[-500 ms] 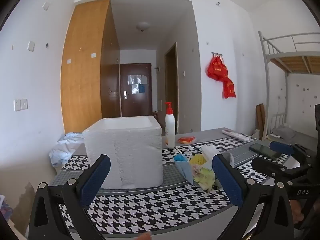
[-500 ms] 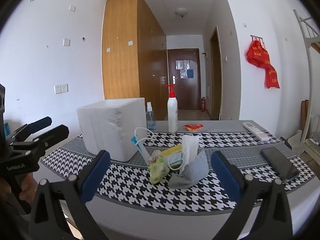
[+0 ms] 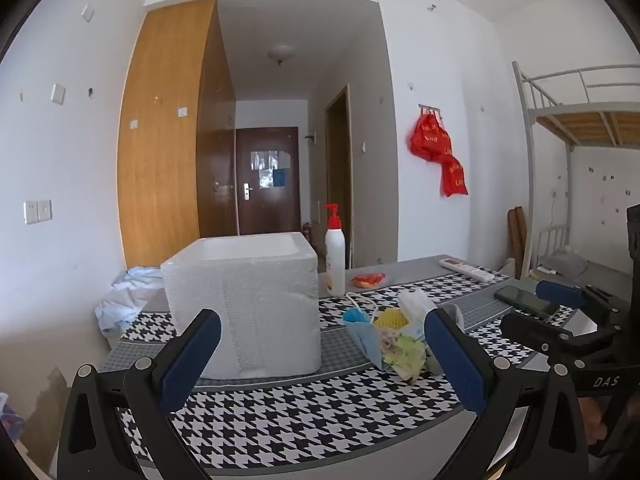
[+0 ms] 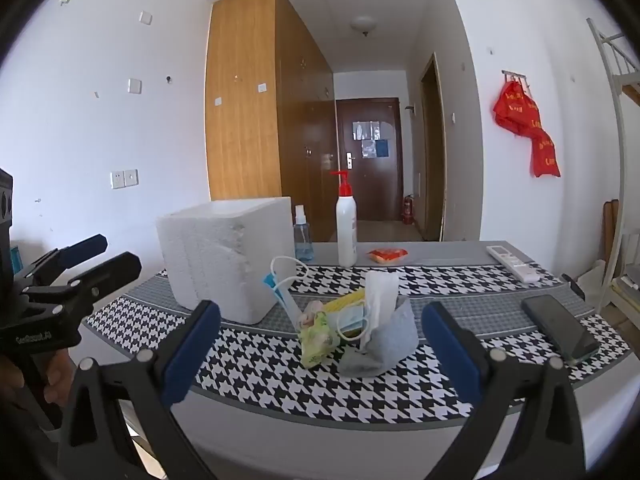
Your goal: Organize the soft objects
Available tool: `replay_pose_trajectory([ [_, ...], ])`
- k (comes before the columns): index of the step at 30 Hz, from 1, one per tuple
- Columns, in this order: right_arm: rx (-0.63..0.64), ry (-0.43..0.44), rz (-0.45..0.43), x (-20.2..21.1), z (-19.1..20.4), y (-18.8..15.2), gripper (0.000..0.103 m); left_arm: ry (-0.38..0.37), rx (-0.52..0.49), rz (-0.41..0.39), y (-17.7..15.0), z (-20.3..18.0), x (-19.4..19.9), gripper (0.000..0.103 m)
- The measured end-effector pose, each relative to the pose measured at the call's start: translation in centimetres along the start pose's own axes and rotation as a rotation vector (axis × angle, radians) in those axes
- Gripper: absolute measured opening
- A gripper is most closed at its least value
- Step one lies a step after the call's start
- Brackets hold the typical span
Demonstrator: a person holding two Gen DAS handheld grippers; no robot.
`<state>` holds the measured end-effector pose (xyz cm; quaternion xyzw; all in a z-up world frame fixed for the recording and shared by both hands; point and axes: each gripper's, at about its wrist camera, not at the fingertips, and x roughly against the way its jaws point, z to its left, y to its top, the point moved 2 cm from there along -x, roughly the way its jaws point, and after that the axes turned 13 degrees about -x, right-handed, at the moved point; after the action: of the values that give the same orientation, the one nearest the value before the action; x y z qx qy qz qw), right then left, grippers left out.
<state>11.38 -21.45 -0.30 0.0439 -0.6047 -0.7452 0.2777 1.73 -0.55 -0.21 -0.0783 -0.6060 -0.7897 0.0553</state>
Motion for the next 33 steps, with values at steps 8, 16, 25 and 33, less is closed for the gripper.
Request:
replay_pose_trajectory([
  [8, 0.001, 0.001, -0.001, 0.01, 0.05, 0.09, 0.102, -0.013, 0.014, 0.0, -0.01, -0.03, -0.16, 0.102],
  [16, -0.004, -0.001, 0.002, -0.12, -0.05, -0.01, 0.102, 0.013, 0.013, 0.006, -0.31, 0.27, -0.46, 0.102],
  [25, 0.0, 0.0, 0.0, -0.12, -0.09, -0.15, 0.102, 0.02, 0.003, -0.002, -0.31, 0.29, -0.27, 0.102],
  [33, 0.001, -0.002, 0.001, -0.1, -0.13, -0.19, 0.102, 0.019, 0.005, 0.003, -0.29, 0.14, -0.38, 0.102],
])
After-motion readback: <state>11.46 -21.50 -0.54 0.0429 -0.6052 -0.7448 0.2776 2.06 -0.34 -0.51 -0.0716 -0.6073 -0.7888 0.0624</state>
